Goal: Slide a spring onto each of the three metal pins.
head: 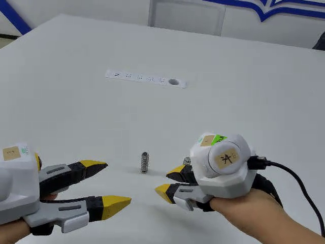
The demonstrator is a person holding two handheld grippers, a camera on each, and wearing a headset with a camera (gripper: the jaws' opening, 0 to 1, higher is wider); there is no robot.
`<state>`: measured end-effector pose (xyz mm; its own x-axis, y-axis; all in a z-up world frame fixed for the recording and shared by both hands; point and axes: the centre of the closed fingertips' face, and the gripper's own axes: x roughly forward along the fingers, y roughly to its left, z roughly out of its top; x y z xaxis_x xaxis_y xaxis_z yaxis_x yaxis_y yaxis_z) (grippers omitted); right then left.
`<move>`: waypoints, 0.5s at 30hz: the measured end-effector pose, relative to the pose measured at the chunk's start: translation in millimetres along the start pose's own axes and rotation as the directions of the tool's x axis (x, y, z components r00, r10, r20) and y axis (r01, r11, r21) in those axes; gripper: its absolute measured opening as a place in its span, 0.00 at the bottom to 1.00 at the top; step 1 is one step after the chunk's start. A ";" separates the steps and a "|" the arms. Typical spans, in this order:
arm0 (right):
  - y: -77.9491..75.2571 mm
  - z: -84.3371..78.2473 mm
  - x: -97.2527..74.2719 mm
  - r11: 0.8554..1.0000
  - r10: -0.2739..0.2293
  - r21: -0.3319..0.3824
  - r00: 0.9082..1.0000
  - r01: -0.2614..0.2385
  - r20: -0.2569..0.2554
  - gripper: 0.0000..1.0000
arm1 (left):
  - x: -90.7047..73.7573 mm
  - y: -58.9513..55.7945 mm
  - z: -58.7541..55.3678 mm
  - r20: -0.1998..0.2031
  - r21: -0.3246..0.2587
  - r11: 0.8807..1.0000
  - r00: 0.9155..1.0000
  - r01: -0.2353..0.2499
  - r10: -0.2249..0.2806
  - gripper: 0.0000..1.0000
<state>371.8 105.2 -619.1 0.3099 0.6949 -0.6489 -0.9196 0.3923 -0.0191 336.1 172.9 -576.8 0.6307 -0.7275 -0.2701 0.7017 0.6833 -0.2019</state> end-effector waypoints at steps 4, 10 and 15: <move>-0.8 -5.8 -9.2 1.000 -0.007 0.011 1.000 0.007 -0.003 0.24 | 0.8 -1.0 0.3 -0.001 0.002 1.000 1.000 0.005 -0.005 0.59; -2.3 -11.8 -21.8 1.000 -0.019 0.018 1.000 0.019 -0.005 0.25 | 2.3 -2.8 1.2 -0.003 0.005 1.000 1.000 0.009 -0.009 0.60; -7.3 -16.8 -33.2 0.999 -0.037 0.028 0.999 0.037 0.003 0.27 | 3.2 -6.1 -0.8 -0.016 0.012 1.000 1.000 0.018 -0.017 0.61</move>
<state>364.2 69.1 -610.2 0.3442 0.6816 -0.6458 -0.9005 0.4344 -0.0214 333.5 166.5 -577.1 0.6130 -0.7381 -0.2818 0.7164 0.6697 -0.1956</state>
